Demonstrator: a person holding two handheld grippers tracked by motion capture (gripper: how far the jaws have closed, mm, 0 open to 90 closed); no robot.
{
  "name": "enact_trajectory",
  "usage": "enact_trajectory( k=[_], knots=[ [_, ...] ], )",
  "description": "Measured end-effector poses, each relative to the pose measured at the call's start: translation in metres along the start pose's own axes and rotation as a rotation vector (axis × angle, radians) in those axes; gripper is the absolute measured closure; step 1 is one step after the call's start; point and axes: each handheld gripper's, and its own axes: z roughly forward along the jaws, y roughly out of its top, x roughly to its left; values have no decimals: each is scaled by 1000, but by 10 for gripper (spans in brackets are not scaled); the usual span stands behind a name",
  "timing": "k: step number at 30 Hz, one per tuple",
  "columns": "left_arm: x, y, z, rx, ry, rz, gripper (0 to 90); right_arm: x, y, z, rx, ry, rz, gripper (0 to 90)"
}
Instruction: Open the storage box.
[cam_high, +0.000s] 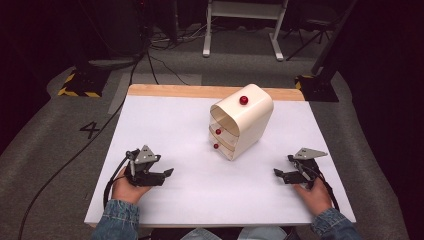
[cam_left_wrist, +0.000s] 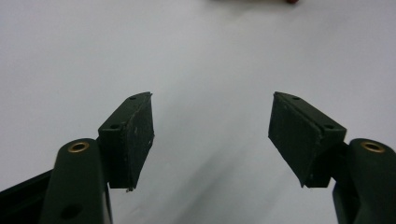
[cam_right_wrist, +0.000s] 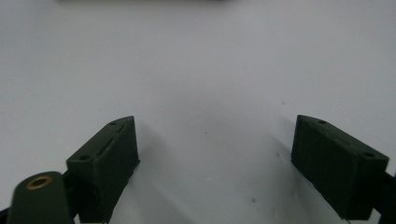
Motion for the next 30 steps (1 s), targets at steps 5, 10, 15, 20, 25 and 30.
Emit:
enact_trajectory(
  k=[5,10,15,20,25,30],
  knots=[
    [-4,9,-5,-34,0,-1,320,0,0,0,0,0,-1,150],
    [-8,20,-9,-79,7,-1,322,0,0,0,-1,-2,-2,150],
    [-11,27,-7,-98,-3,2,321,1,0,0,-3,-8,-9,150],
    [-15,36,-2,-140,-35,16,320,2,0,0,-4,-10,-12,150],
    [-16,42,3,-180,-72,-4,325,2,0,0,-4,-11,-13,150],
    [-17,52,17,-212,-88,-24,328,3,0,-1,-7,-18,-19,150]
  ],
)
